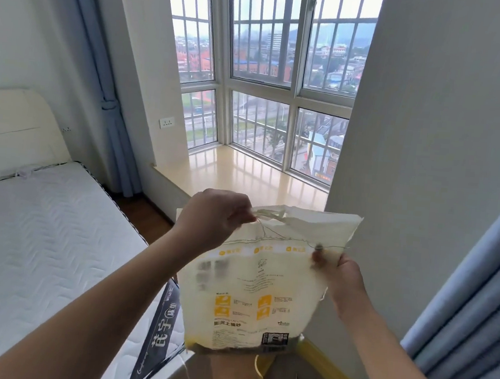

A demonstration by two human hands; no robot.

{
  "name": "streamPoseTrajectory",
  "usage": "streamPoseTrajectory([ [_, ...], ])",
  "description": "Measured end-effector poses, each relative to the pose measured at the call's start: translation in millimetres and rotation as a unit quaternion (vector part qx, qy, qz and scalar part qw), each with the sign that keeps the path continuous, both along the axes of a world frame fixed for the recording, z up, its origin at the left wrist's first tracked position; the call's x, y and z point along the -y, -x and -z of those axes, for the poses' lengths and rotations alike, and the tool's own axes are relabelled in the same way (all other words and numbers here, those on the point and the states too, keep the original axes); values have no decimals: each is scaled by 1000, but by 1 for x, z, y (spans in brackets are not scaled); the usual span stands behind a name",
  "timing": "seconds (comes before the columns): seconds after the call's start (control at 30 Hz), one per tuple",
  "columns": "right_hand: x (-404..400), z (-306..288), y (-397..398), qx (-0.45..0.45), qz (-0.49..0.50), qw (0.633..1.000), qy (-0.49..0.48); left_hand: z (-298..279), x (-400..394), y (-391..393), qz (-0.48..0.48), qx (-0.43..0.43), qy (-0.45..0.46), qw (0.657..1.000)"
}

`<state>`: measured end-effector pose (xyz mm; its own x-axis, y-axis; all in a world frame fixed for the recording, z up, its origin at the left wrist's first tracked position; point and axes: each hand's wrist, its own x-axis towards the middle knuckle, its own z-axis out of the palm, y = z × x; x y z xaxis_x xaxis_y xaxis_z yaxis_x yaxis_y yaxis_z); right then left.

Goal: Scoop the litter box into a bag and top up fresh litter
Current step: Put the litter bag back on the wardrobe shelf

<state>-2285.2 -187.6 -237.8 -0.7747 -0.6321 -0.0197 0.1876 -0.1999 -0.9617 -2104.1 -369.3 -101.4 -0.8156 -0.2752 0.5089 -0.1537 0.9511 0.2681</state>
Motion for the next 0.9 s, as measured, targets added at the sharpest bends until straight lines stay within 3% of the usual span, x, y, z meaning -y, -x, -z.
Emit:
streamPoseTrajectory([
  [0.27,23,-24,-14,-144,-99,983,-61,10,13,-55,-69,9,19,997],
  [0.43,51,-77,-46,-328,-192,921,-80,15,26,-109,-131,25,9,991],
  [0.5,65,-95,-66,-405,-213,881,-120,17,29,-132,-157,26,-3,987],
  [0.67,111,-116,-143,-580,-275,728,-241,21,36,-201,-204,30,-3,979],
  [0.9,166,-112,-292,-736,-276,567,-244,31,38,-325,-262,37,-35,964],
])
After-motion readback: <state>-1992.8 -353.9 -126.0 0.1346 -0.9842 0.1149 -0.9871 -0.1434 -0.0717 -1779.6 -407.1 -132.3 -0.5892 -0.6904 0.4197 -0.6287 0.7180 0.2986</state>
